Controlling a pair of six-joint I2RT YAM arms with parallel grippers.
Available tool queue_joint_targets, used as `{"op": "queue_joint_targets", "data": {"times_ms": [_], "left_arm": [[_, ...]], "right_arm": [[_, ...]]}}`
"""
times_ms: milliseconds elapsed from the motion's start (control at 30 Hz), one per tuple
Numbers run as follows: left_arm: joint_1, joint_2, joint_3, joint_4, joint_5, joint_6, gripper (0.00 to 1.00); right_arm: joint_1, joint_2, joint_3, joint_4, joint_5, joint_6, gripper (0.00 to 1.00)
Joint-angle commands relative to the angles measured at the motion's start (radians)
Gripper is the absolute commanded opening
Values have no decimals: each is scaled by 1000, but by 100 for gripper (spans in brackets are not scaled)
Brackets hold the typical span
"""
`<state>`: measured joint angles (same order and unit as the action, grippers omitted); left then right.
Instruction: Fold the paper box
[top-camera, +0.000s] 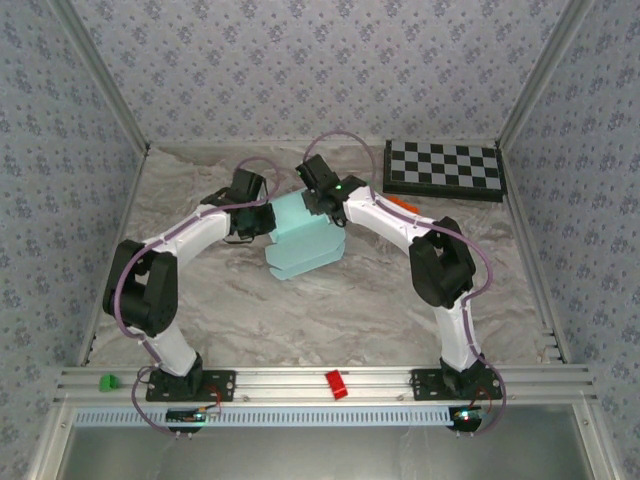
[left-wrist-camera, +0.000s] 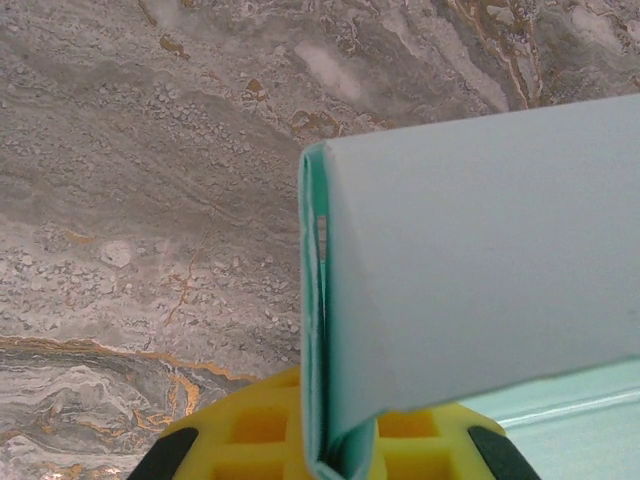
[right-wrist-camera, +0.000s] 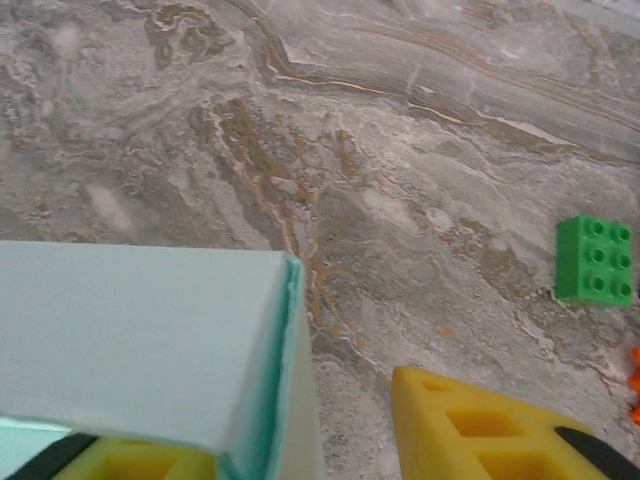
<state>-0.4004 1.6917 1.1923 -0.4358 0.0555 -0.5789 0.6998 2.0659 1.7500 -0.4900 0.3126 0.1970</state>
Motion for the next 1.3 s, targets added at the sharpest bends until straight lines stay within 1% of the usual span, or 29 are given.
{"op": "queue_joint_targets", "data": {"times_ms": [0,100,200,300,433,533,667,767,833,967,1000,1100,1200,1267], "left_arm": [[0,13,28,-8,9,-23,0],[-1,16,30,-7,12,-43,0],[-1,16,29,-3,17,-60,0],[-4,11,30,-3,20,-74,0],[-11,3,27,4,15,-89,0],[-19,-4,23,6,6,-106,0],[-20,-36,-7,29,-33,-177,0],[-21,-77,-43,67,-71,-258,0],[-21,-103,-70,92,-105,-346,0],[-23,-143,-117,100,-169,-555,0],[-22,-152,-123,98,-176,-595,0],[-27,-177,-138,80,-200,-701,0],[-33,-189,-134,41,-212,-772,0],[-36,-191,-125,10,-218,-811,0]], "right_arm": [[-4,-45,-33,31,-109,-11,44],[-9,-63,-68,51,-181,-16,47],[-10,-99,-118,86,-205,-15,49],[-13,-148,-157,97,-197,-3,51],[-28,-201,-175,77,-152,26,53],[-50,-248,-189,51,-137,70,53],[-85,-335,-221,1,-153,156,53],[-110,-423,-280,-21,-175,205,54],[-123,-483,-325,-37,-201,255,55],[-151,-573,-402,-64,-304,382,55],[-152,-591,-424,-51,-320,392,55],[-149,-629,-498,22,-404,491,54],[-134,-651,-588,123,-477,573,53],[-114,-655,-622,181,-493,600,53]]}}
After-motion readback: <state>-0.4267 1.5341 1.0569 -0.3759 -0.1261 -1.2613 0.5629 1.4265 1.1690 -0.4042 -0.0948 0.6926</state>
